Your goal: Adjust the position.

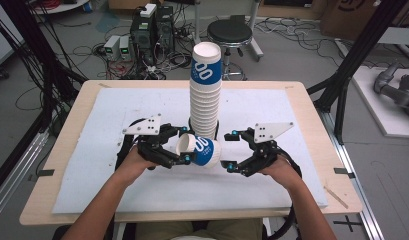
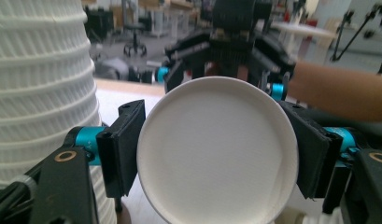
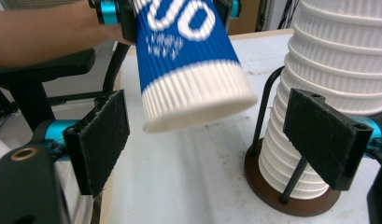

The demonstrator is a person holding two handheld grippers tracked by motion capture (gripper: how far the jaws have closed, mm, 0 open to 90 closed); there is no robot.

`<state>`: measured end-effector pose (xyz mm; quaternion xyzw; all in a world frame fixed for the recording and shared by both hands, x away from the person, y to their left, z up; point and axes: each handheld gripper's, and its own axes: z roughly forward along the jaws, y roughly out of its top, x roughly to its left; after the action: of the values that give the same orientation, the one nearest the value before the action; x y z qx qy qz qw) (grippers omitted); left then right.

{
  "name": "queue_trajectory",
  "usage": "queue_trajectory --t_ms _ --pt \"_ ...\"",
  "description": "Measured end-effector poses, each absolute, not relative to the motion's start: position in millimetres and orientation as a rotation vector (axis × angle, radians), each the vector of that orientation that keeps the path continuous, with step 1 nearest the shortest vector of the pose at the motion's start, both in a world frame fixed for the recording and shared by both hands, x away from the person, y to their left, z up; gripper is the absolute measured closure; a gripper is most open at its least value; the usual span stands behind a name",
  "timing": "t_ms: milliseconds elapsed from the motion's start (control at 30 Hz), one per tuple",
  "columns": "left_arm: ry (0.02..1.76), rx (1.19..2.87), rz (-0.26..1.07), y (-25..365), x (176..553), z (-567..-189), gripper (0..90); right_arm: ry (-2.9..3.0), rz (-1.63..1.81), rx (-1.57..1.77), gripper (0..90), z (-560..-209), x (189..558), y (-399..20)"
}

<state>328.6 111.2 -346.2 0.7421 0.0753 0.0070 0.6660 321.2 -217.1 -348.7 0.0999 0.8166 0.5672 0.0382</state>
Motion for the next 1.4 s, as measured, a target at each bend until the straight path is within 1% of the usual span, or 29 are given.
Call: queue_trajectory --t_ms 167,500,833,1033,1400 --pt "0.155 1.633 -0.008 111.6 329.3 -353.1 28.4 2.484 1.769 0.323 14.6 -353.7 317.8 -219.5" --pt "0.102 1.626 -0.034 106.2 325.9 -363.7 28.4 2.482 1.816 0.300 13.5 -363.3 315.2 -214.7" --pt "0.065 1.603 -0.060 103.4 322.9 -364.7 28.4 2.502 1.895 0.253 13.3 -371.0 313.2 -202.5" --pt "0.068 1.557 -0.067 103.7 322.7 -364.1 28.4 2.485 1.957 0.255 13.3 -374.9 314.2 -196.0" --pt "0.068 1.547 -0.069 101.7 322.7 -366.0 28.6 2.504 1.952 0.250 15.1 -380.0 314.9 -191.8"
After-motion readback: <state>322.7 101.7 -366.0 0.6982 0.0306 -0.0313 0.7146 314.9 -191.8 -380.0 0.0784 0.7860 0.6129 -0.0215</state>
